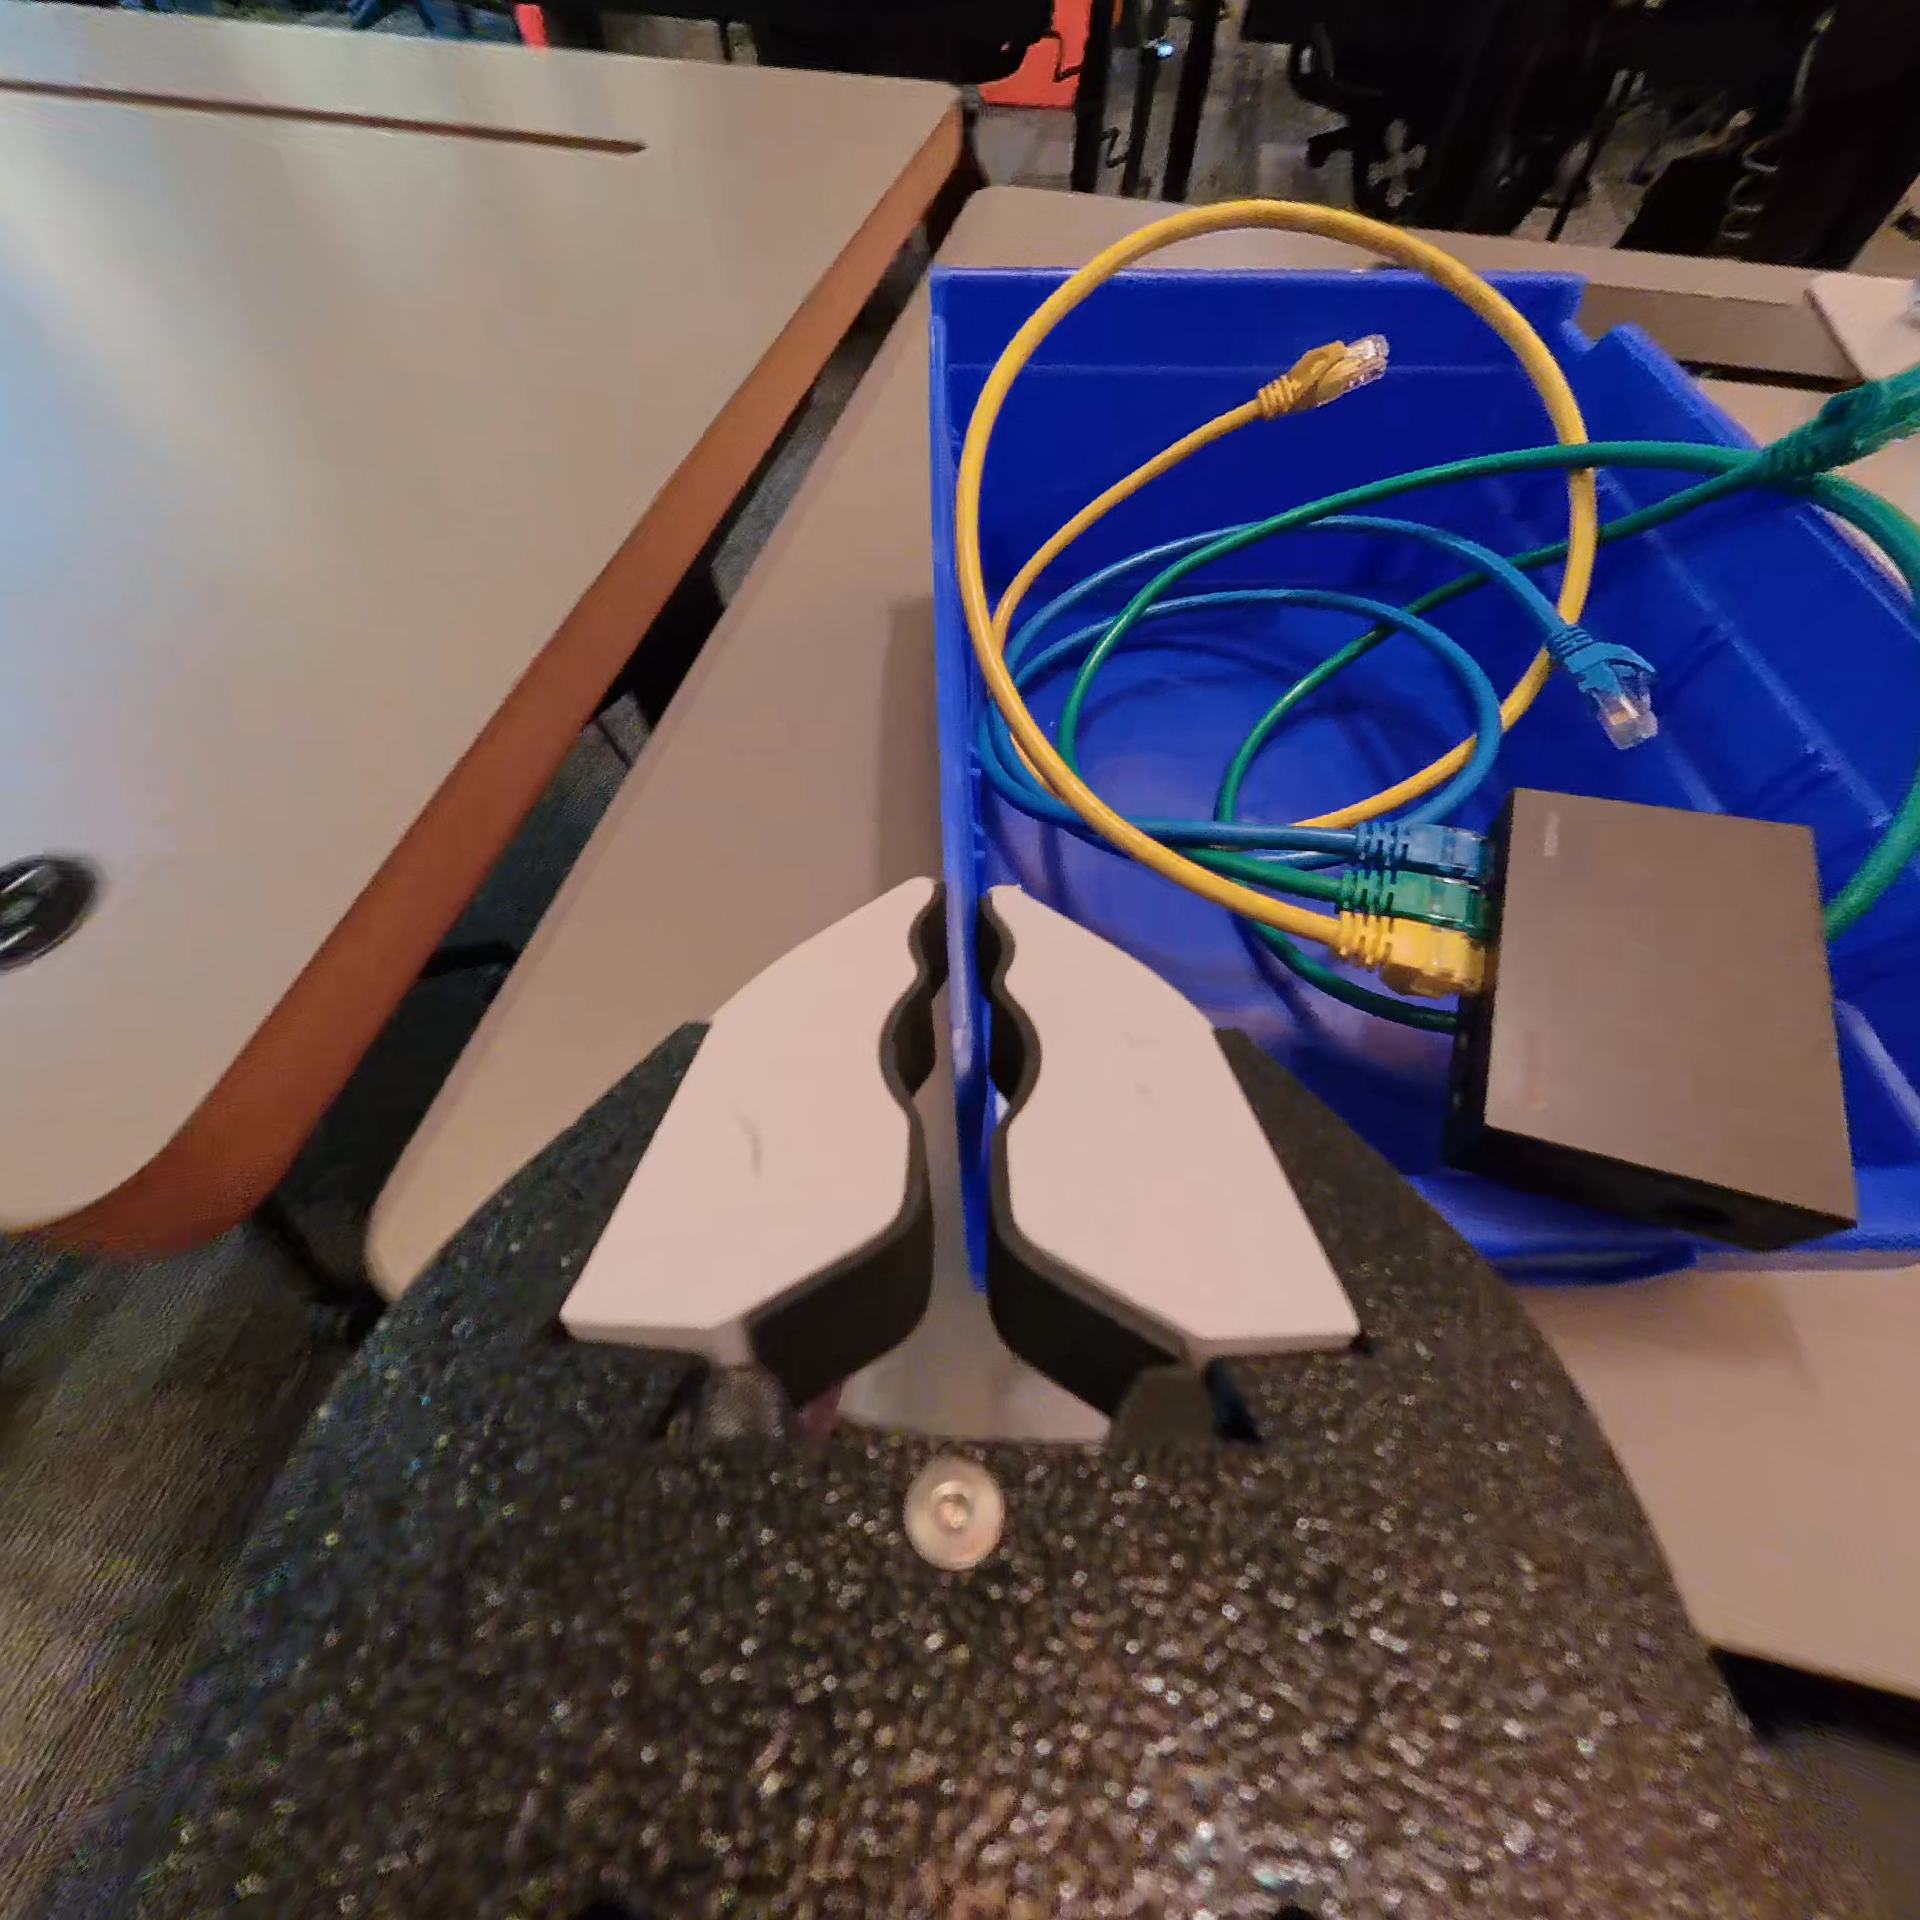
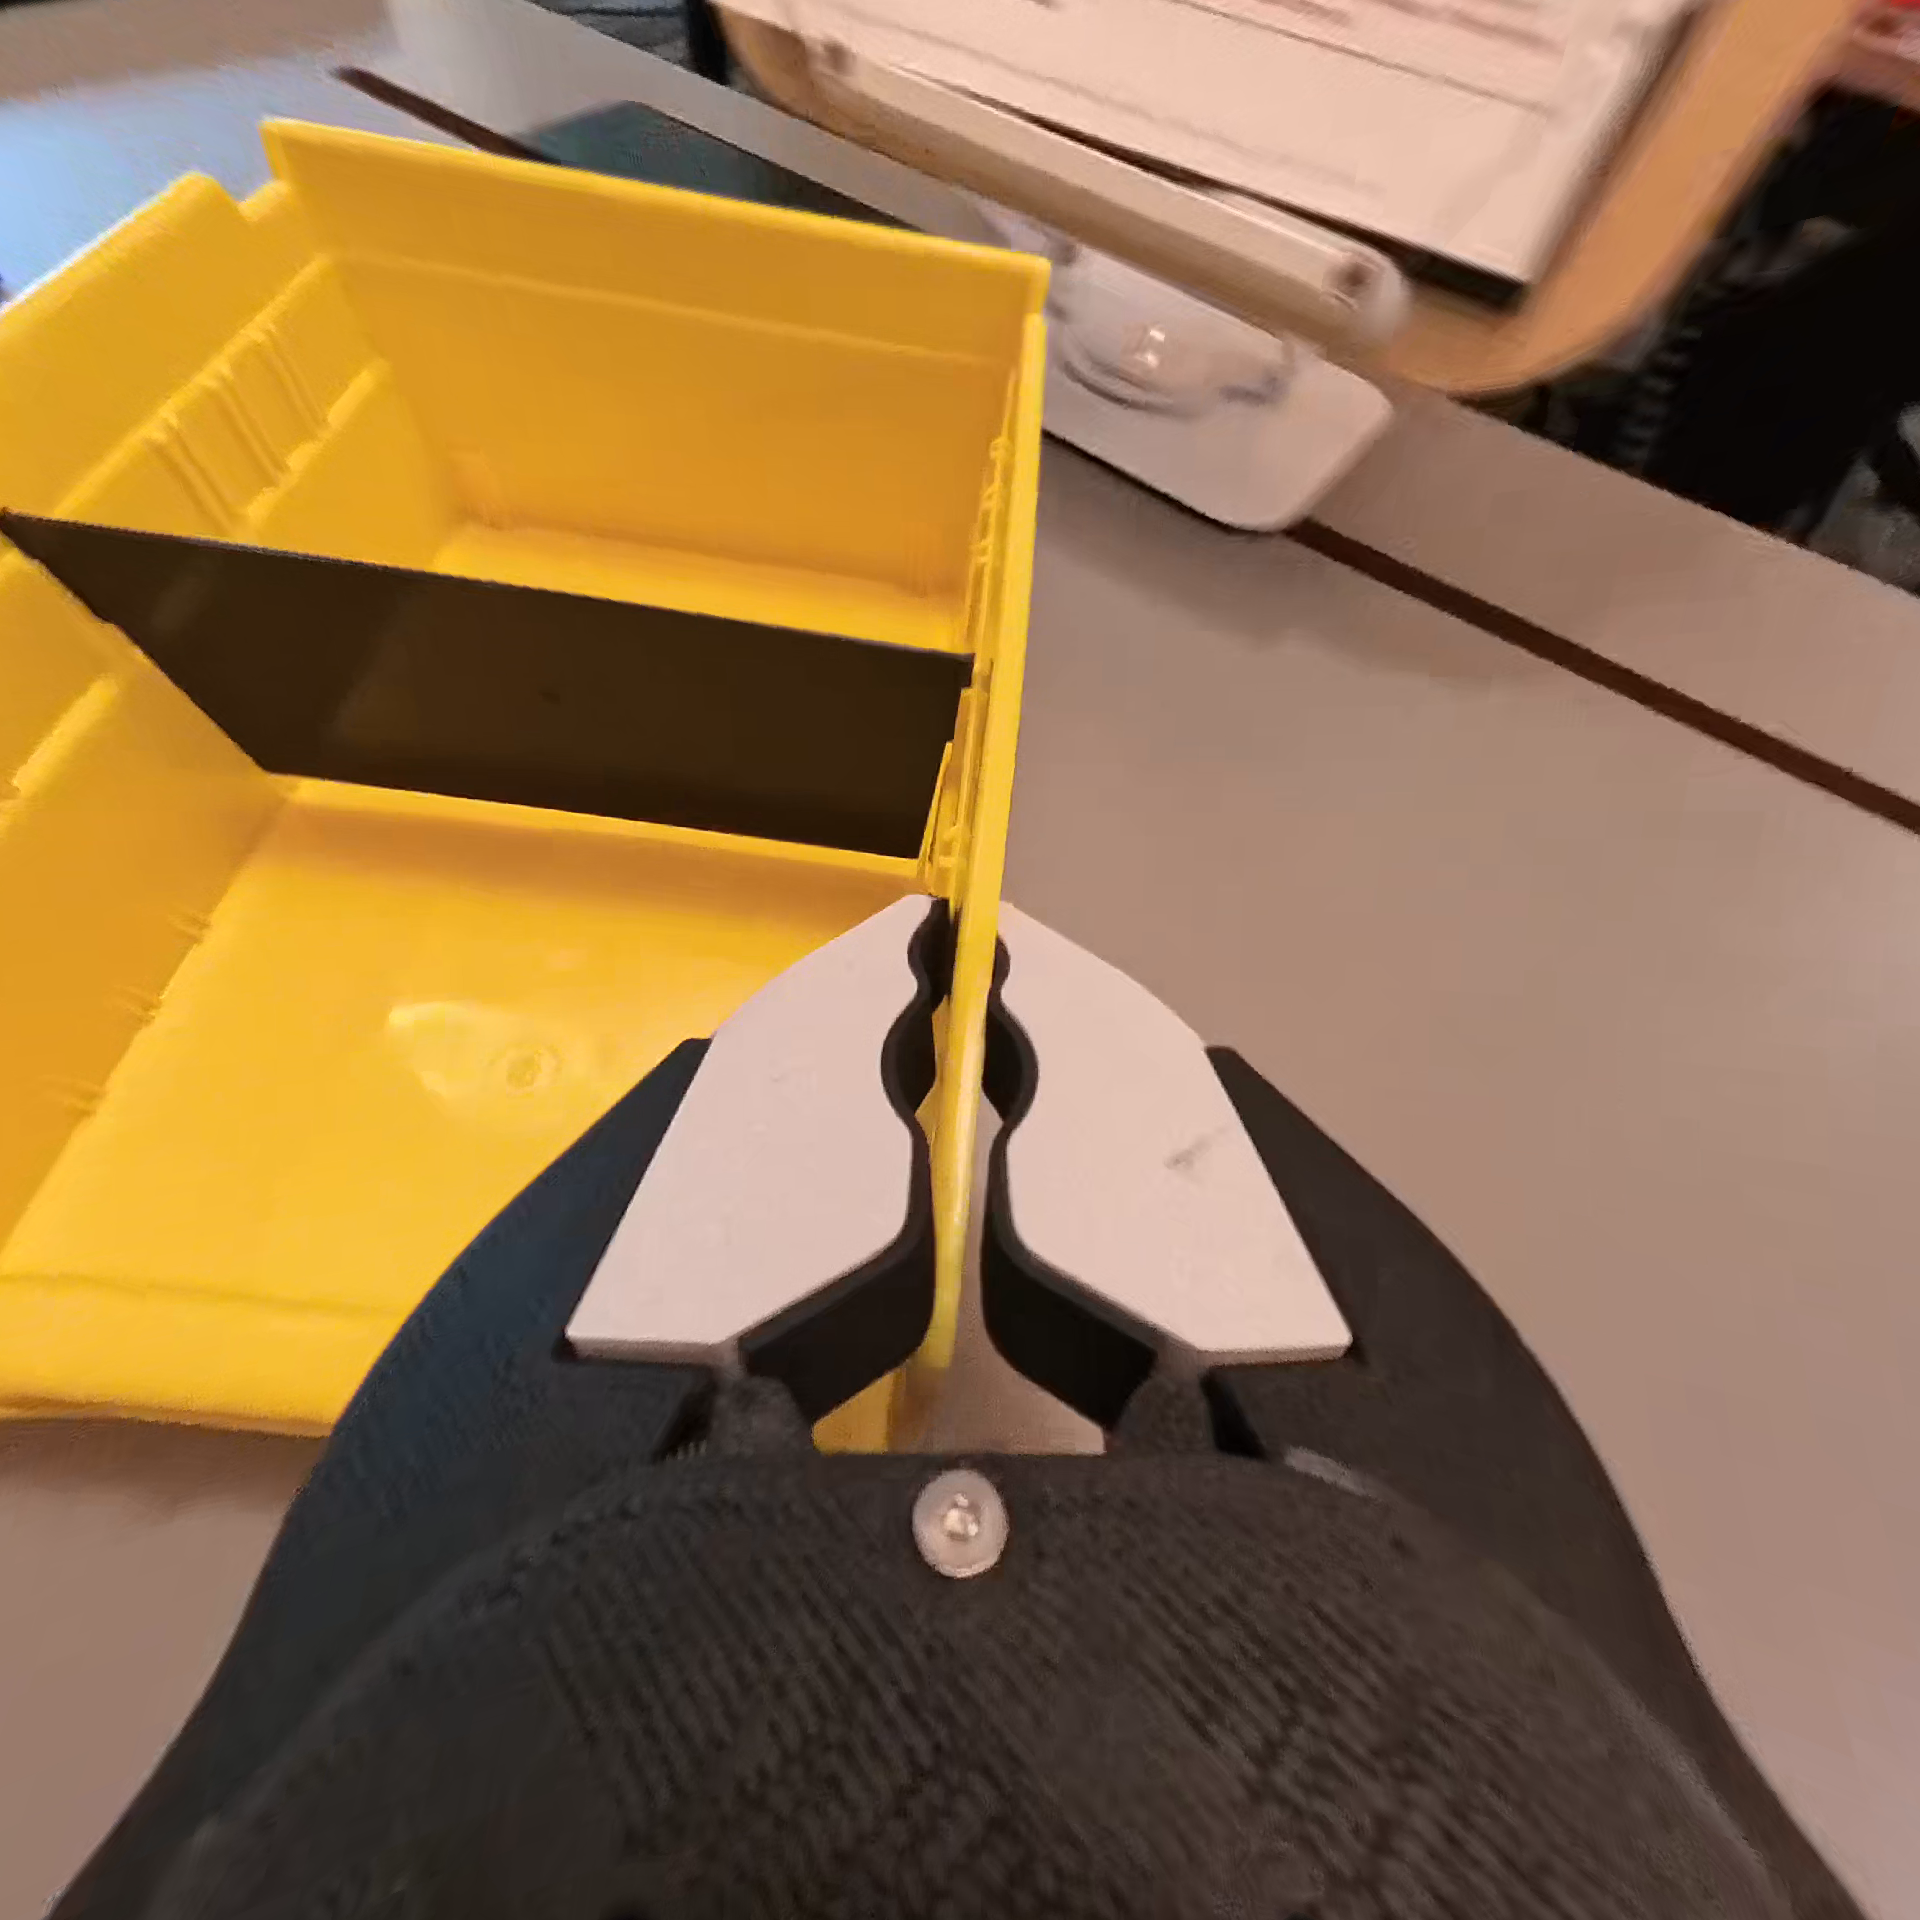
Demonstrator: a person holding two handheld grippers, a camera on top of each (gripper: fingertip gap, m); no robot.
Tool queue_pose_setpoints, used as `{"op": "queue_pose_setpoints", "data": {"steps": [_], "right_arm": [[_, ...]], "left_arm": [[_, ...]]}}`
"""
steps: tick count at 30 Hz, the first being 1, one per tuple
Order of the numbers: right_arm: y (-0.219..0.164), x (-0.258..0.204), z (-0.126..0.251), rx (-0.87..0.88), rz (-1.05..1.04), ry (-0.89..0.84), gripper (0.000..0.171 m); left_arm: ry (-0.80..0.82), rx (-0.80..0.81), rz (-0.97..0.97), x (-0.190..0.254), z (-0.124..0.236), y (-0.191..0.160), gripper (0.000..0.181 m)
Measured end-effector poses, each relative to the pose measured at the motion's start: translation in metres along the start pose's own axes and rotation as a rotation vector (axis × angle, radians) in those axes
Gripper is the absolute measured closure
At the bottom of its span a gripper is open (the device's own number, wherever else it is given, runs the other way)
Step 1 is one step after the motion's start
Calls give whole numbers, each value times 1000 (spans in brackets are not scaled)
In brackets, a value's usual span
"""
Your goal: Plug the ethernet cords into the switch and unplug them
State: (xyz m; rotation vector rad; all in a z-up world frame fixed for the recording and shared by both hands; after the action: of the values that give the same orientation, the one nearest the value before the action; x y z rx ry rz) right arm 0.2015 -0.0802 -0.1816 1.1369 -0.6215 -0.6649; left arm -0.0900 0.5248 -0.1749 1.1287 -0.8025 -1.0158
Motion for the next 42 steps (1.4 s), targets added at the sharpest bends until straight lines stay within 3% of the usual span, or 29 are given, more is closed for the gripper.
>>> {"op": "queue_pose_setpoints", "data": {"steps": [5,8,16,23,29,32,34,36,38,42], "right_arm": [[-29,76,58,35,-148,-173,169],[-41,116,81,25,-177,-314,169],[-60,186,106,71,-188,-626,168],[-58,212,88,114,-214,-624,168],[-57,211,87,129,-205,-607,165],[-53,204,88,125,-217,-544,141],[-40,202,94,142,-180,-548,111],[-18,196,102,194,-112,-559,95],[9,185,110,276,-63,-555,90],[63,143,115,520,-75,-408,88]], "left_arm": [[-102,59,14,54,-64,13,177],[-127,15,-4,84,-106,24,177],[-45,41,-76,143,-179,41,174],[-36,55,-80,175,-193,44,175],[-75,21,-177,176,-187,54,173],[-89,154,-173,183,-165,91,153],[-257,154,-155,213,-150,100,139],[-442,53,-162,247,-140,89,119],[-542,-102,-158,268,-139,68,96],[-519,-259,-99,278,-153,39,95]]}}
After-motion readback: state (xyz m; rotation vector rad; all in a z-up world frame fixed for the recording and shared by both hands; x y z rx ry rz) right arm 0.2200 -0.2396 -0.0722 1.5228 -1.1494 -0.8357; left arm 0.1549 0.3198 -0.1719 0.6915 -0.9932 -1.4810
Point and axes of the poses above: each gripper's, where its closed fingertips meet, z back along the fingers, y out of its top, x = y × z across the jaws, the point moved 4 cm from there along z, back along the fingers, and after that the axes turned 11 degrees about x, right-handed, at the moved point
